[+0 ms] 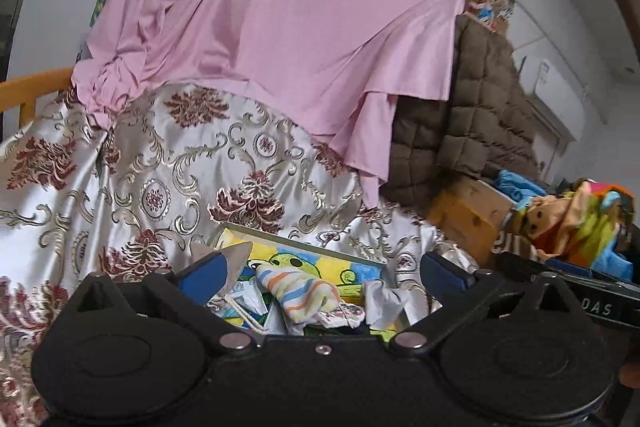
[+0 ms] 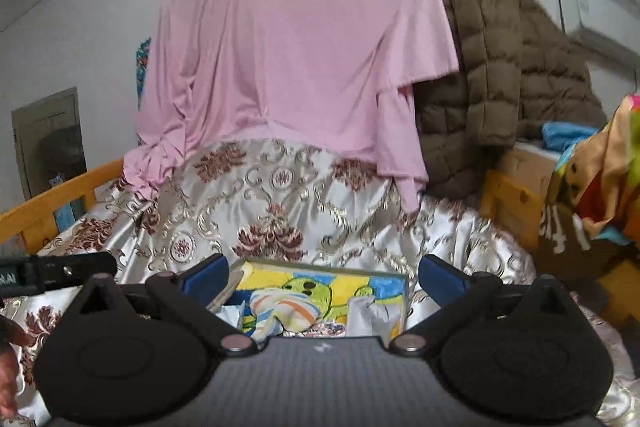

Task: Organize soft objects
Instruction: 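Lift both open tools out of the tray and back over the bed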

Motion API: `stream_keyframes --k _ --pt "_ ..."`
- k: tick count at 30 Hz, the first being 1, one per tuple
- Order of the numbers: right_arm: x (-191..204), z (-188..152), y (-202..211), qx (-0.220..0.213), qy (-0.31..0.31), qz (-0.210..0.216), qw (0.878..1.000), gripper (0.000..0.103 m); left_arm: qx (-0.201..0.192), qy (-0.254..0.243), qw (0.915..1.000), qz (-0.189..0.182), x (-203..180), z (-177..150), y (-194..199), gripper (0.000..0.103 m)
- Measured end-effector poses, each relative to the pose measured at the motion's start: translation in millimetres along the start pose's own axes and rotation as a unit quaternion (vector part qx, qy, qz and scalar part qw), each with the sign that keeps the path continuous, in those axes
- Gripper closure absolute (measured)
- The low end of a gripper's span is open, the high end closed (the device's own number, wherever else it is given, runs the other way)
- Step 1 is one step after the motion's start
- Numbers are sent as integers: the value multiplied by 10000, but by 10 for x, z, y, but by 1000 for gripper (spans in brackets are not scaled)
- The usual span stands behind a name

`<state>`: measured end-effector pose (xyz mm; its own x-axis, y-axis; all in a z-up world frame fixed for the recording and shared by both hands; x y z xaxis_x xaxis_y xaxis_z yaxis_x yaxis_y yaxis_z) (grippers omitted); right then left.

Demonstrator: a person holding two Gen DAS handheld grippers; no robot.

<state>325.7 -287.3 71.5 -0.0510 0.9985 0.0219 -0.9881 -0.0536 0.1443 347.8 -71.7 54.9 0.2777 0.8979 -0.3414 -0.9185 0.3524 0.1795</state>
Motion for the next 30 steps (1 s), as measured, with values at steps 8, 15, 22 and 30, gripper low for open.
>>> stream_keyframes --k 8,15,22,30 --pt "168 -115 636 -405 -97 -84 9991 0 -30 -334 9994 28 107 -126 682 1" --pt "275 -328 950 -474 -198 -247 9984 0 219 -115 9996 130 343 -389 1012 1" --pt "453 -762 1145 163 -206 -402 9988 0 560 -106 9980 288 505 -637 1216 1" --pt "647 -1337 1294 942 -100 -492 9943 0 1368 -325 9883 593 598 -959 1172 1"
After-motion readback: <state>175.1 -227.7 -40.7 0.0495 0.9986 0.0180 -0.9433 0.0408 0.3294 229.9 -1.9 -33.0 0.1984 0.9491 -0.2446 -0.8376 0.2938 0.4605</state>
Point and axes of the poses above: each gripper's, at about its wrist camera, not at the fingertips, and y roughly against the way its jaws point, x to its left, z to its top, the point moved 9 cm from there along -y, roughly the way its jaws point, and after that the axes turned 7 degrees about -x, right-handed, at the moved point
